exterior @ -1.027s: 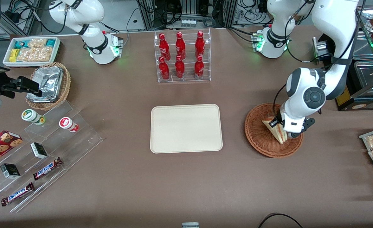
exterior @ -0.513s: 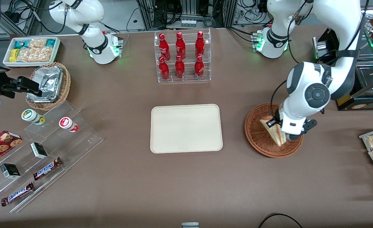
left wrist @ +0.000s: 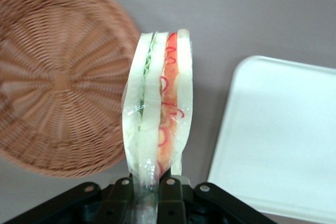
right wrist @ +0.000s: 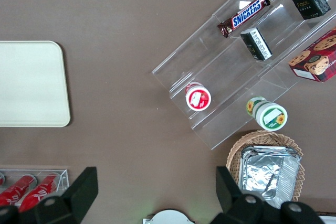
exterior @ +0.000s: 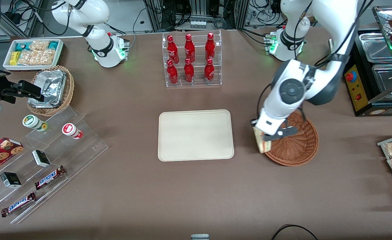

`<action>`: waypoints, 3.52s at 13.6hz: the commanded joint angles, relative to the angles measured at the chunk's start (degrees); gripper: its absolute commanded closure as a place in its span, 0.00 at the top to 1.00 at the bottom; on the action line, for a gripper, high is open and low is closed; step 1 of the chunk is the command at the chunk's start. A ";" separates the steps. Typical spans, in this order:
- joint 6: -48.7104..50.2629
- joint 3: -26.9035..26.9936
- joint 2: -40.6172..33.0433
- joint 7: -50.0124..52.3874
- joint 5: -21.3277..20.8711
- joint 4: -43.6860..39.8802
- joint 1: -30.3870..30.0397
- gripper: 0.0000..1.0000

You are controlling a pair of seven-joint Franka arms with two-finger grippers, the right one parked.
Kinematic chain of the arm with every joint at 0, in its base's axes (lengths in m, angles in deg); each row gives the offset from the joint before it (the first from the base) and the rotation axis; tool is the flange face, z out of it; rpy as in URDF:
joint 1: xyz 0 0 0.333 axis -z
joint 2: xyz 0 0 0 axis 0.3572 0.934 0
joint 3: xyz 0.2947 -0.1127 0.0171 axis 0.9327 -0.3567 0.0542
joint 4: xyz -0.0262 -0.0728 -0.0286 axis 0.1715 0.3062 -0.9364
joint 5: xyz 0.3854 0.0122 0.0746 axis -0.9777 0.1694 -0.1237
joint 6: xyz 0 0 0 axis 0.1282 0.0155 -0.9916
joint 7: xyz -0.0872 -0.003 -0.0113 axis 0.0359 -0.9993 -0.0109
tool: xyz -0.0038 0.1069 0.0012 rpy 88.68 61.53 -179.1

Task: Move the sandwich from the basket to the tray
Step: 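Lift the sandwich and carry it over the cream tray, then lower the sandwich onto the tray and open the left gripper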

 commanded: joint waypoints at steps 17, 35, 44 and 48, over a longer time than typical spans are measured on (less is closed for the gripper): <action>1.37 -3.79 27.45 22.47 -11.18 -27.65 20.30 0.00; 1.28 -3.79 30.46 24.41 -11.44 -31.44 22.07 1.00; 9.10 -3.61 22.63 23.79 -11.44 -33.71 21.36 1.00; 9.72 -0.28 22.54 24.41 -11.18 -37.95 21.54 1.00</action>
